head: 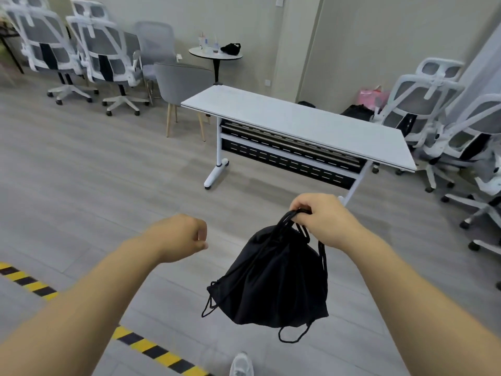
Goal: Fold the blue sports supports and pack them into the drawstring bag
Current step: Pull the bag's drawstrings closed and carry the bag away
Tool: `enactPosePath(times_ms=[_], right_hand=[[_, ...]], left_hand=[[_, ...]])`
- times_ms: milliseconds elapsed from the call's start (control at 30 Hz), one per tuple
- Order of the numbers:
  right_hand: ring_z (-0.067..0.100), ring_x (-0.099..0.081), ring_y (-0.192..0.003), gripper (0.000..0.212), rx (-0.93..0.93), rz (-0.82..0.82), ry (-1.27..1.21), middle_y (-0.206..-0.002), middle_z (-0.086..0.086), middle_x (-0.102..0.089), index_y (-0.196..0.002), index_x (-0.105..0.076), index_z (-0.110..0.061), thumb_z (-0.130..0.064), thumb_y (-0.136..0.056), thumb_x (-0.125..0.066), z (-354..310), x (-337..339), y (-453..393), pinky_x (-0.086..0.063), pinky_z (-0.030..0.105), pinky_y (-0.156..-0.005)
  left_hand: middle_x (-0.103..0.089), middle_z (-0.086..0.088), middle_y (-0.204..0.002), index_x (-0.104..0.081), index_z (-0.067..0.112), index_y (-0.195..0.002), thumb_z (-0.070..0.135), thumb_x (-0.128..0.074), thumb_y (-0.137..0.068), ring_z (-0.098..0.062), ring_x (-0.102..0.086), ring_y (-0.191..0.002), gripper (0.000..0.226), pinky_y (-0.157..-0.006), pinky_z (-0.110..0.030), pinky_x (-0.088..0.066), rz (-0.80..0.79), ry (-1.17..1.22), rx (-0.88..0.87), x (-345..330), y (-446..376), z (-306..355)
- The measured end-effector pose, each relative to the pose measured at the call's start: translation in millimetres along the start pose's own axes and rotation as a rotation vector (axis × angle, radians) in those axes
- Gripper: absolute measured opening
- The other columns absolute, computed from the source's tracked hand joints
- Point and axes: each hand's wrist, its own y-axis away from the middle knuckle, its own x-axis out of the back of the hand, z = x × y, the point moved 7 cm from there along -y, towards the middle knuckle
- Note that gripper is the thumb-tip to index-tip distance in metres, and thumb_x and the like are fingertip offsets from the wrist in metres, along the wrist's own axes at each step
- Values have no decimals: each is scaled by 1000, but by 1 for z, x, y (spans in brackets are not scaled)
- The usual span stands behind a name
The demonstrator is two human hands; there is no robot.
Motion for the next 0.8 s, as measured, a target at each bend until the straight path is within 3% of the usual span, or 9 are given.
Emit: enactPosePath(times_ms=[167, 300, 533, 633, 800], right_hand=[[8, -54, -65, 9, 50, -43, 13, -75, -9, -62, -86, -67, -21, -19, -90, -60, 8, 14, -116, -41, 22, -58], [7, -53, -63, 11, 64, -53, -11, -72, -11, -60, -83, -67, -24, -19, -89, -61, 11, 29, -204, -40, 23, -61], [1, -53, -60, 14, 133, 24, -74, -63, -16, -61, -80, -67, -28, -17, -86, -62, 1, 70, -343, -38, 20, -62], [-2, -55, -62, 20, 187, 65, -99, -66, -27, -62, -78, -67, -30, -12, -86, -61, -12, 88, -397, -39, 15, -63], [-1, -59, -71, 35, 264, 156, -178, -74, -24, -65, -74, -64, -36, -2, -83, -60, -33, 120, -486, -44, 17, -72]], left_hand=[[-63, 9, -102, -60, 27, -94, 42, -53, -89, -15, -56, -90, 18, -76, -30, -48, -18, 2, 41, 39, -108, -17], [-63, 9, -101, -58, 31, -87, 43, -53, -88, -15, -58, -91, 13, -79, -32, -51, -21, 50, 63, 70, -184, -35], [-62, 12, -98, -60, 30, -100, 43, -58, -87, -12, -57, -88, 19, -74, -28, -48, 21, 157, 27, 129, -320, -57], [-61, 10, -103, -55, 31, -111, 42, -63, -84, -11, -58, -89, 30, -81, -29, -49, 46, 281, -66, 161, -385, -56], [-48, 14, -120, -39, 41, -133, 44, -71, -77, -6, -49, -104, 65, -93, -29, -45, 67, 411, -246, 221, -487, -53]])
